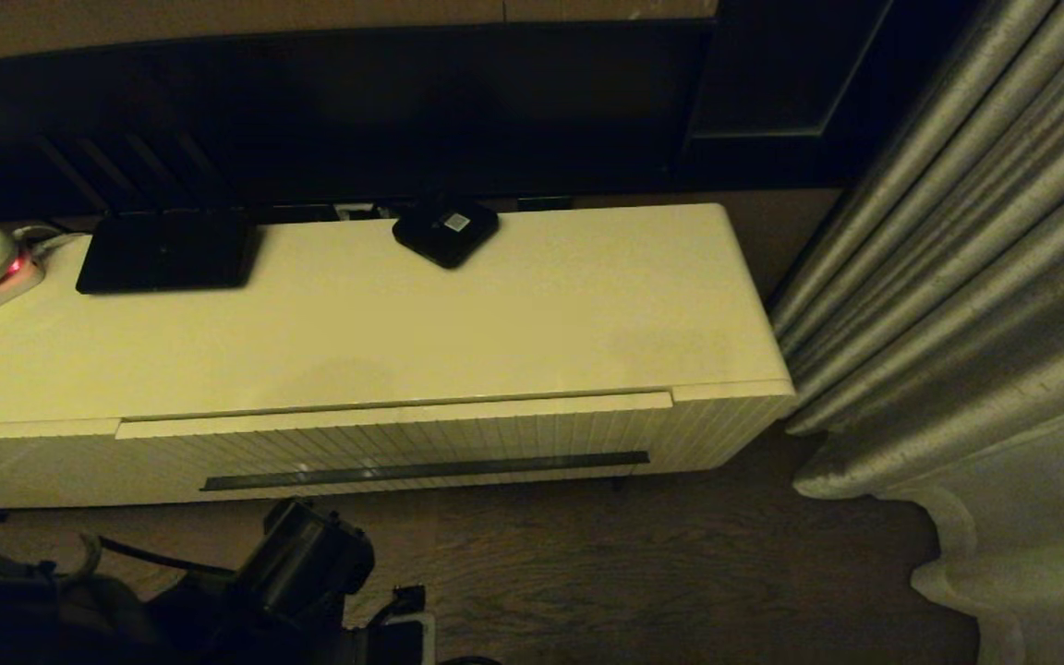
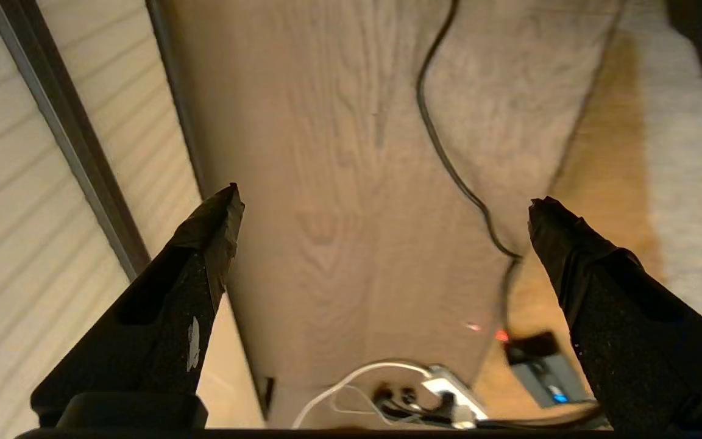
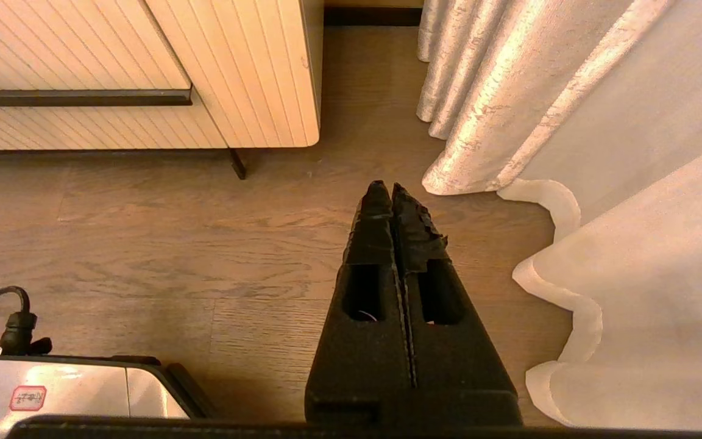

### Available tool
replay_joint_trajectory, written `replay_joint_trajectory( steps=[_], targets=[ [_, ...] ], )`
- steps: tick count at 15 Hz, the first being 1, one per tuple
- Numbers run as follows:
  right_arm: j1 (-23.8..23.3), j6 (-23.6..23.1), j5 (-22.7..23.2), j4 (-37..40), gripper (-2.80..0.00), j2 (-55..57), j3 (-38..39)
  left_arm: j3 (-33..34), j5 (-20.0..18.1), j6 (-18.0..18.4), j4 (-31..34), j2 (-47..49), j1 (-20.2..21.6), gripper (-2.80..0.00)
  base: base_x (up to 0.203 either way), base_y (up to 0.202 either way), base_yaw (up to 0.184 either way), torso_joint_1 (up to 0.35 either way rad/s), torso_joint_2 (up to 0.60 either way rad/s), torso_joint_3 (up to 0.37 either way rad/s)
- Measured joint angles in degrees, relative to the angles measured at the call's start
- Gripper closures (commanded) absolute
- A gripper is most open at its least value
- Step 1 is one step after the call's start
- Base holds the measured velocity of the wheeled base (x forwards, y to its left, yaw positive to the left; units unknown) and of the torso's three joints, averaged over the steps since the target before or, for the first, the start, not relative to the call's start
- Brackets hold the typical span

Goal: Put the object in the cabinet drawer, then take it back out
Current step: Open the drawer

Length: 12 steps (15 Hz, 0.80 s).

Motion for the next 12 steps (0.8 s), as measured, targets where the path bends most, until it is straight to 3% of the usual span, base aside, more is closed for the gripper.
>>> replay_joint_trajectory(
  steps=[4, 12],
  targets=[
    [0.0, 0.0, 0.0, 0.0, 0.0, 0.0, 0.0, 2.0, 0.4, 1.5, -8.0, 3.5, -0.4, -2.8, 0.0, 0.0, 0.0, 0.0, 0.0, 0.0],
    [0.0, 0.0, 0.0, 0.0, 0.0, 0.0, 0.0, 2.8, 1.8, 4.4, -15.9, 7.6, -0.4, -2.8, 0.0, 0.0, 0.0, 0.0, 0.0, 0.0]
  ],
)
